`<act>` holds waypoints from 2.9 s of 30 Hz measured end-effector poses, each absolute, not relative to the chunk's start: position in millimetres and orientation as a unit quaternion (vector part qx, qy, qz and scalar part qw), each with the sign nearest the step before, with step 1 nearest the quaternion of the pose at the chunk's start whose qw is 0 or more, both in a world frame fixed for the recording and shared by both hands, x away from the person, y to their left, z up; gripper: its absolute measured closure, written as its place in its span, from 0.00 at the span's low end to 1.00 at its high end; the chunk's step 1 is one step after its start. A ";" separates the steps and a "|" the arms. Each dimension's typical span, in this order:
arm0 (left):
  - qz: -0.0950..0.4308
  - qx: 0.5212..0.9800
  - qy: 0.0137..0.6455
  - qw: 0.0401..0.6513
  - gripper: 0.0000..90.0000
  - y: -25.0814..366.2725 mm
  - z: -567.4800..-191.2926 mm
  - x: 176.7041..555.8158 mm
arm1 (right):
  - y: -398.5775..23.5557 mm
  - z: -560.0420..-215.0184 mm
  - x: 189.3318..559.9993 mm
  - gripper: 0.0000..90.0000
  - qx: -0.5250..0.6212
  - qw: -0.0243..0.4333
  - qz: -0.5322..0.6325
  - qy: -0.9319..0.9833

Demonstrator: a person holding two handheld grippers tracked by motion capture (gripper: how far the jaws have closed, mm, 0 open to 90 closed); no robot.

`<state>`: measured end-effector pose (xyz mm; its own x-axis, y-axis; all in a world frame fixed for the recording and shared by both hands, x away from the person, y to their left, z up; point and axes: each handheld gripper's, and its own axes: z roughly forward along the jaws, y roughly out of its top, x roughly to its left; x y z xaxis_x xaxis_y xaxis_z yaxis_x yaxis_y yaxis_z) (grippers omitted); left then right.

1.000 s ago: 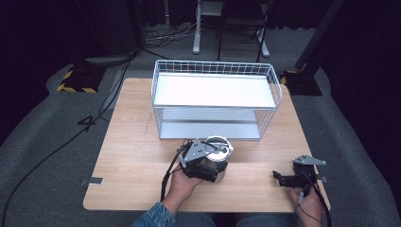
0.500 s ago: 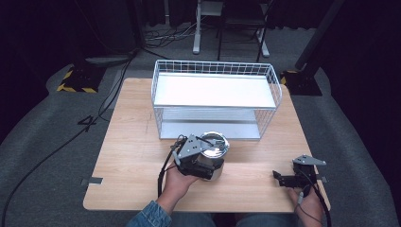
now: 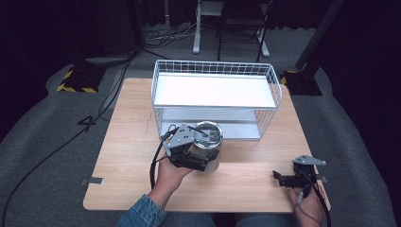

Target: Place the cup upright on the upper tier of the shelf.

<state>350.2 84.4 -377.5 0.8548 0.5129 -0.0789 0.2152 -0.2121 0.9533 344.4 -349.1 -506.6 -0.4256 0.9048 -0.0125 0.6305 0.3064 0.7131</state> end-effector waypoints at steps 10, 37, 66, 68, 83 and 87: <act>0.135 0.762 0.232 0.589 0.04 97.8 -345.7 358.5 | -348.7 -506.7 344.8 0.01 0.494 0.213 0.323 0.779; 0.160 0.748 0.222 0.605 0.04 110.3 -257.6 392.7 | -347.7 -506.6 345.2 0.01 0.498 0.214 0.322 0.776; 0.180 0.717 0.275 0.614 0.04 103.0 -213.1 470.8 | -347.7 -506.6 345.2 0.01 0.498 0.214 0.322 0.776; 0.191 0.716 0.282 0.609 0.04 100.4 -213.1 476.6 | -347.7 -506.6 345.2 0.01 0.498 0.214 0.322 0.776; 0.224 0.712 0.324 0.581 0.04 78.7 -228.6 511.5 | -347.7 -506.5 345.2 0.01 0.499 0.214 0.323 0.775; 0.231 0.711 0.333 0.575 0.04 74.9 -231.5 518.3 | -347.7 -506.5 345.2 0.01 0.499 0.214 0.323 0.775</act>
<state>518.3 74.9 -231.5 0.6722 0.7384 -0.0548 0.2081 -0.1174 0.9710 345.2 -347.7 -506.5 -0.4109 0.9116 -0.0094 0.6353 0.2938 0.7142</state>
